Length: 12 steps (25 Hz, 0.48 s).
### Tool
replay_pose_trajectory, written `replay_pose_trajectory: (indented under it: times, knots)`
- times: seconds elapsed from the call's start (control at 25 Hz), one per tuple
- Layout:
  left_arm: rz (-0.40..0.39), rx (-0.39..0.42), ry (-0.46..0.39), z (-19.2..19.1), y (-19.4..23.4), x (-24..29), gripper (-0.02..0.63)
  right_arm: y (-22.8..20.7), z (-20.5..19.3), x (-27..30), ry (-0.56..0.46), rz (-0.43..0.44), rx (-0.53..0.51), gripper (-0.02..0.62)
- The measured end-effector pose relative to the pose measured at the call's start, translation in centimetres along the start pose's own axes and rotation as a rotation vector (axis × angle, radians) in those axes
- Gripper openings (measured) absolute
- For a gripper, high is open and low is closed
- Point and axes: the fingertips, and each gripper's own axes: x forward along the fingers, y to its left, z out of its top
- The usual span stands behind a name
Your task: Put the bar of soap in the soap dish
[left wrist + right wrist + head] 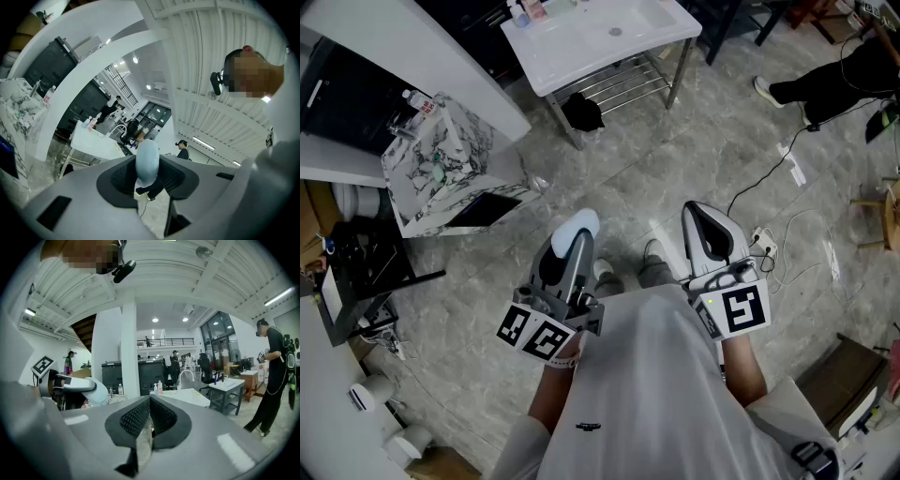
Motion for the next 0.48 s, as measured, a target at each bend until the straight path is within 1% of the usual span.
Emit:
replay_pose_trajectory:
  times: [0.16, 0.32, 0.36, 0.48]
  knots:
    - [0.025, -0.005, -0.015, -1.1, -1.7, 1.5, 0.126, -2.5, 0.2, -0.7, -0.003, 0.032, 0.006, 0.012]
    - [0.040, -0.005, -0.023, -2.0, -3.0, 3.1, 0.126, -3.8, 0.5, -0.6, -0.021, 0.130, 0.088, 0.012]
    - [0.042, -0.007, -0.024, -2.4, -3.3, 3.4, 0.126, -4.2, 0.3, -0.8, -0.021, 0.146, 0.091, 0.011]
    - [0.048, -0.010, -0.028, -3.7, -4.2, 4.4, 0.126, -5.5, 0.0, -1.5, -0.039, 0.163, 0.053, 0.011]
